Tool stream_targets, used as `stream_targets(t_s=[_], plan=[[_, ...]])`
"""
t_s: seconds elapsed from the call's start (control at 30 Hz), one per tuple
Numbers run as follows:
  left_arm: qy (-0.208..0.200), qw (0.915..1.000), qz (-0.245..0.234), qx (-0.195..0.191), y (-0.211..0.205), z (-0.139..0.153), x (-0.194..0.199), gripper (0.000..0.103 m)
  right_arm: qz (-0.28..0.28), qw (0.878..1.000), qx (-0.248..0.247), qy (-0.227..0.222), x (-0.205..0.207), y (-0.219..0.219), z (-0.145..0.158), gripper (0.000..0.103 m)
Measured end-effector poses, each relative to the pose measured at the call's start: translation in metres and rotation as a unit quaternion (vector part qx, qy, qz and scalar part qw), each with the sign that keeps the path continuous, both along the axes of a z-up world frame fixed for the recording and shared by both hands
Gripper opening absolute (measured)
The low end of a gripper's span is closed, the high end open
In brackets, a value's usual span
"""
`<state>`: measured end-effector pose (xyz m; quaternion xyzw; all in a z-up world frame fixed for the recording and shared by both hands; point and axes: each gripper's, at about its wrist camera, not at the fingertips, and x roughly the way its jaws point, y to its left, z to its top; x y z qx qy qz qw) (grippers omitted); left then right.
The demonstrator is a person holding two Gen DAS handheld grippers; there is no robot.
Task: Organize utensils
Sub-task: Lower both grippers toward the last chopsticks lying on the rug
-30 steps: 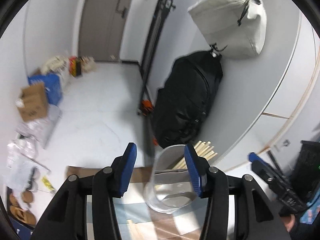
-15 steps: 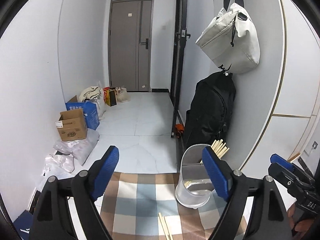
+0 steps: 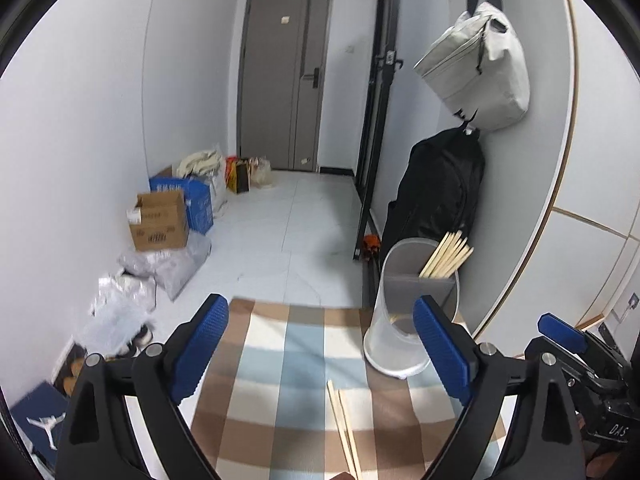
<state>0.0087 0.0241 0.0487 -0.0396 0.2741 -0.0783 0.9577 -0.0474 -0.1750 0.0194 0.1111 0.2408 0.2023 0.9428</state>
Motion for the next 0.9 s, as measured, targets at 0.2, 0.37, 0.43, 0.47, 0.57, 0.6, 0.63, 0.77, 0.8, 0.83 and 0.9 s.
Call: stream_targets(t_s=[0.2,0.37,0.43,0.47,0.57,0.6,0.63,0.77,0.8,0.83,0.9], plan=[[0.050,0.9985,0.004,-0.024,0.017,-0.038,-0.002,0.091,0.010,0.999,-0.026,0.037,0.002,0.014,-0.029,0.086],[0.101,0.9944,0.021,-0.023,0.028,-0.066,0.003,0.091,0.020,0.994,-0.053,0.092,0.013,0.026,-0.057,0.087],[0.110,0.9933,0.031,-0.016,0.034,-0.072,0.003,0.091,0.025,0.990,-0.068,0.120,0.019,0.033,-0.067,0.087],[0.118,0.9922,0.036,-0.015,0.037,-0.074,0.003,0.091,0.029,0.988,-0.080,0.131,0.022,0.038,-0.073,0.087],[0.138,0.9895,0.038,-0.019,0.045,-0.078,0.003,0.091,0.042,0.980,-0.112,0.160,0.031,0.052,-0.086,0.087],[0.141,0.9891,0.041,-0.015,0.047,-0.080,0.004,0.091,0.043,0.977,-0.121,0.169,0.036,0.057,-0.091,0.086],[0.141,0.9889,0.045,-0.011,0.050,-0.080,0.003,0.091,0.043,0.975,-0.130,0.177,0.041,0.061,-0.095,0.081],[0.154,0.9869,0.046,-0.017,0.060,-0.087,0.007,0.091,0.038,0.962,-0.168,0.213,0.062,0.080,-0.119,0.066],[0.157,0.9863,0.046,-0.022,0.063,-0.089,0.007,0.091,0.036,0.958,-0.177,0.223,0.070,0.086,-0.125,0.062],[0.159,0.9858,0.047,-0.023,0.064,-0.091,0.008,0.091,0.036,0.955,-0.182,0.230,0.075,0.090,-0.130,0.054],[0.162,0.9855,0.047,-0.020,0.067,-0.093,0.009,0.091,0.030,0.950,-0.195,0.242,0.086,0.098,-0.140,0.049]])
